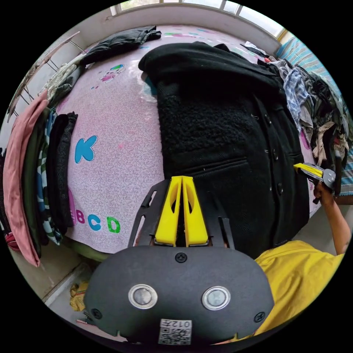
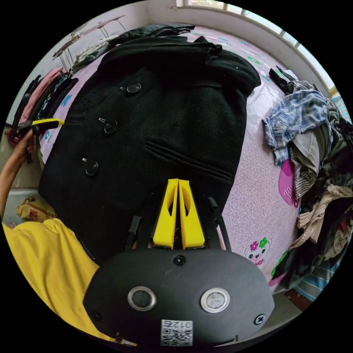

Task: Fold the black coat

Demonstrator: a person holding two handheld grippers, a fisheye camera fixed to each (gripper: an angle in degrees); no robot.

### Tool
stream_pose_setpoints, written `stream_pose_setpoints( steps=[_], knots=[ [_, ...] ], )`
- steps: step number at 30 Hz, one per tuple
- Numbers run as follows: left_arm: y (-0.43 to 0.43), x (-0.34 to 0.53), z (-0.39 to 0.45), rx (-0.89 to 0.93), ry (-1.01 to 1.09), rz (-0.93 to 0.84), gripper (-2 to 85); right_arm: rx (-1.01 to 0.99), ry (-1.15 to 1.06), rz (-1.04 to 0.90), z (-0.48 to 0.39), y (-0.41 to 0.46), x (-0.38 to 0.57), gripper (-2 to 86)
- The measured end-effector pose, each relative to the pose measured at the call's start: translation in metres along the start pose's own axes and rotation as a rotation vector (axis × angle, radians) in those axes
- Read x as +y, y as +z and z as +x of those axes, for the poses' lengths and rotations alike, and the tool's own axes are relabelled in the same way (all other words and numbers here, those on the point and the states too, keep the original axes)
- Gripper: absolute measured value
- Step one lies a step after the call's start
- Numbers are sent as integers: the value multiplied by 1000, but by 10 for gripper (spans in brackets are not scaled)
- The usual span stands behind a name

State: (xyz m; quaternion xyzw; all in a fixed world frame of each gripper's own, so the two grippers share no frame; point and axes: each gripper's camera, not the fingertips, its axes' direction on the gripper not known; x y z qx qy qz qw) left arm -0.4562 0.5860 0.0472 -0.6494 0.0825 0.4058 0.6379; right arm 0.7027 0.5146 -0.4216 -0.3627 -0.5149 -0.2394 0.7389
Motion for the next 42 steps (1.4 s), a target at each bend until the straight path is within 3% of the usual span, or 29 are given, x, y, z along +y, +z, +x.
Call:
stream_pose_setpoints(
  steps=[3,7,12,15,22,26,31,35,42],
  knots=[
    [-16,25,8,84,64,38,3,-64,-18,44,-6,-19,14,-1],
    [-10,73,41,254,225,-6,3,-227,-205,106,-45,-33,46,-1],
    [42,99,63,153,247,-125,4,-80,-376,-38,-90,10,61,-1],
    [53,104,64,110,256,-88,4,-38,-383,-30,-92,24,62,0],
    [64,111,22,277,151,-88,10,-246,-238,-6,-34,29,69,2],
    [23,143,-35,215,-44,58,27,-341,-179,48,13,0,87,10],
    [37,185,-118,369,-269,-40,82,-487,123,68,134,-14,145,59],
    [61,198,-141,541,-285,-63,110,-692,316,31,209,10,186,89],
    [90,191,-146,637,-248,-109,128,-900,529,45,284,53,222,97]
  ],
)
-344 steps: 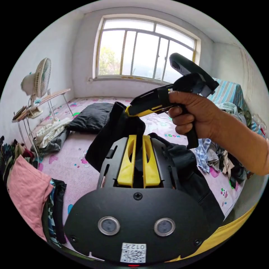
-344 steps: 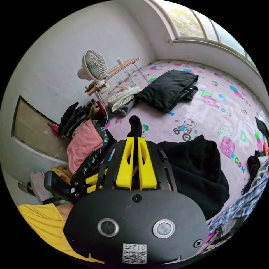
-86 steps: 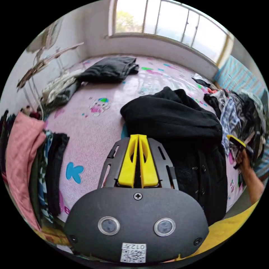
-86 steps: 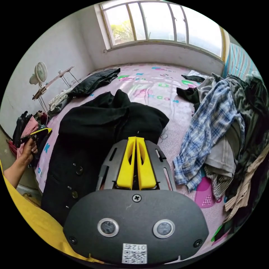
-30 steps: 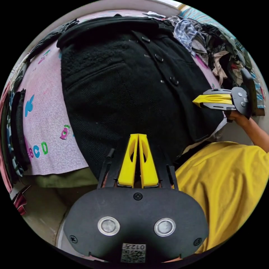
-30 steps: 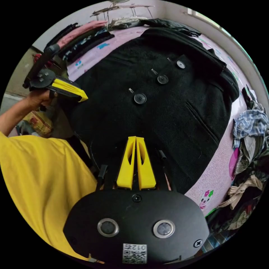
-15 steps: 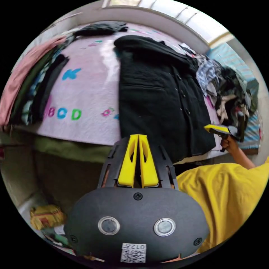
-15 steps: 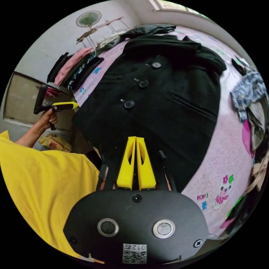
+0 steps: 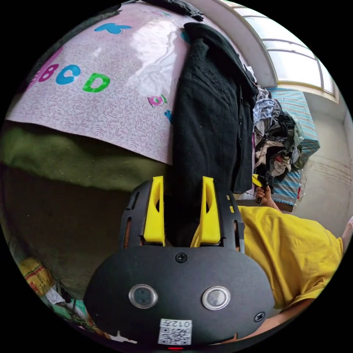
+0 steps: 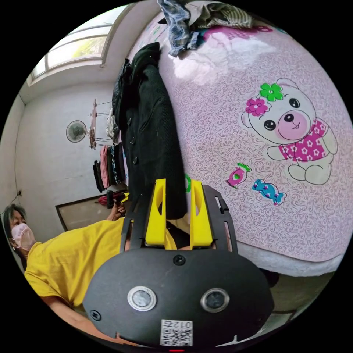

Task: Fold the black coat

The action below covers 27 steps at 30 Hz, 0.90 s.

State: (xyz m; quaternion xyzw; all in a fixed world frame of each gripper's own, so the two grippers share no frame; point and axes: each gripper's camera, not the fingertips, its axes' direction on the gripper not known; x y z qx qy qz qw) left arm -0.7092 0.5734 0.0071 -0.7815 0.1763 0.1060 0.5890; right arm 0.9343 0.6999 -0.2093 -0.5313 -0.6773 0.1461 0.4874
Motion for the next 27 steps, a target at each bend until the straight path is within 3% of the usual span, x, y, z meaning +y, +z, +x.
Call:
stream_pose_setpoints(
  steps=[12,20,27],
  knots=[
    [-10,-5,-7,6,75,-58,111,26,-78,-84,17,-32,-14,104],
    [-12,-4,-12,36,96,-117,107,-61,-31,-193,40,-44,-12,110],
    [-26,2,-20,31,68,-129,77,-119,-10,-191,54,-63,-4,54]
  ],
)
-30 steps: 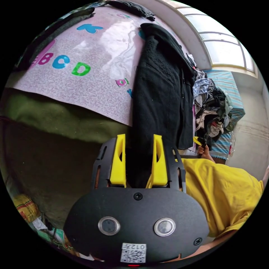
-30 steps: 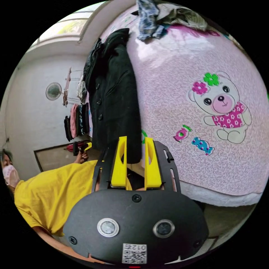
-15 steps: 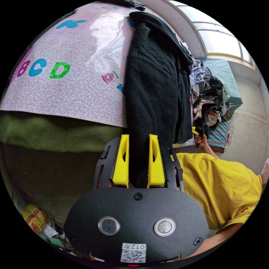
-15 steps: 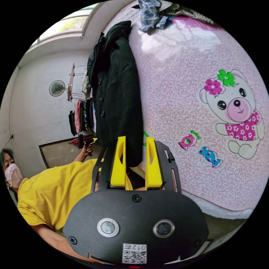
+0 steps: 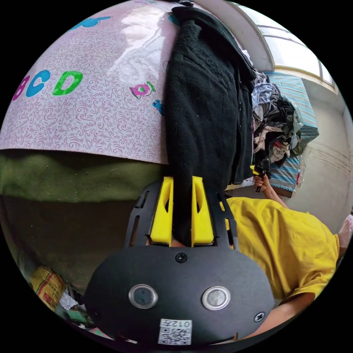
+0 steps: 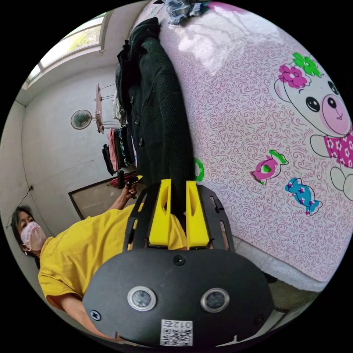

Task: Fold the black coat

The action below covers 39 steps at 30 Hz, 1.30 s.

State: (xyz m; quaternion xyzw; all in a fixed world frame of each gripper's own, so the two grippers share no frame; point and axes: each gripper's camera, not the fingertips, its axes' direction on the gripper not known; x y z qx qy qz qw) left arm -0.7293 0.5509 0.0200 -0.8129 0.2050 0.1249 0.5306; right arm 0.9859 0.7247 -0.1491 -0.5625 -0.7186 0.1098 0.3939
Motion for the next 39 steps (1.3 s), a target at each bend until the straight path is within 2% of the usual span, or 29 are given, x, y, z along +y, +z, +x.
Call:
stream_pose_setpoints(
  steps=[6,12,23,30,33,39],
  knots=[
    [-34,7,7,187,64,-28,60,-159,-137,30,-28,-38,22,23],
    [-83,23,36,385,144,48,52,-345,-240,101,-62,-70,44,10],
    [-177,80,108,622,309,353,55,-580,-490,272,-128,-145,94,2],
    [-220,119,134,726,309,576,61,-723,-597,462,-155,-185,124,1],
    [-236,114,140,760,292,663,62,-712,-612,511,-168,-197,107,1],
    [-260,27,142,800,235,697,64,-706,-576,554,-198,-206,15,2]
  ],
)
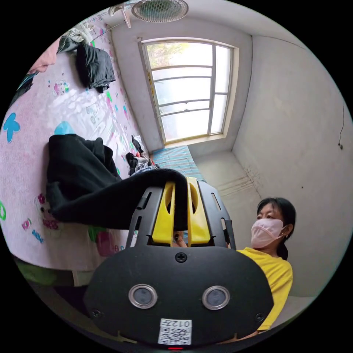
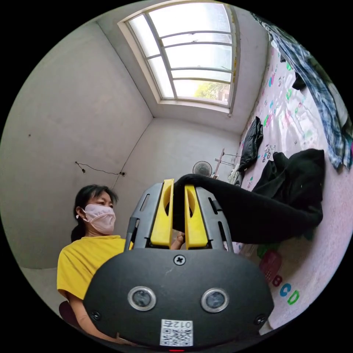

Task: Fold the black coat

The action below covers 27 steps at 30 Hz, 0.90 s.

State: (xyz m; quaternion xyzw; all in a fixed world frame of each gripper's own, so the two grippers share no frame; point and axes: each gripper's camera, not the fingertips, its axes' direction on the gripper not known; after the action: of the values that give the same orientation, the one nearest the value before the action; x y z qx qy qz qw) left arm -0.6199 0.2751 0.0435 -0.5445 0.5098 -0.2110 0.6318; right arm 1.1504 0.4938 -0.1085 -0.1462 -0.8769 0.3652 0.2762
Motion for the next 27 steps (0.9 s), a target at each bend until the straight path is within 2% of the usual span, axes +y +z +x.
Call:
stream_pose_setpoints(
  steps=[9,11,16,18,21,23,25,27],
  knots=[
    [72,-173,-58,-56,-56,23,72,181,77,21,106,83,-173,13],
    [96,-218,-96,-145,-101,-5,76,276,144,17,147,97,-204,22],
    [149,-260,-202,-360,-269,-24,82,566,443,33,288,125,-234,67],
    [164,-260,-234,-379,-349,-43,80,570,461,74,308,134,-234,72],
    [172,-263,-243,-251,-327,24,85,517,414,76,309,152,-243,86],
    [169,-272,-220,-128,-219,32,97,536,308,49,284,162,-250,89],
    [158,-275,-185,-159,-100,1,110,572,158,-64,237,173,-250,92],
    [146,-268,-148,-299,8,-79,126,687,63,-185,203,179,-235,96]
  ],
)
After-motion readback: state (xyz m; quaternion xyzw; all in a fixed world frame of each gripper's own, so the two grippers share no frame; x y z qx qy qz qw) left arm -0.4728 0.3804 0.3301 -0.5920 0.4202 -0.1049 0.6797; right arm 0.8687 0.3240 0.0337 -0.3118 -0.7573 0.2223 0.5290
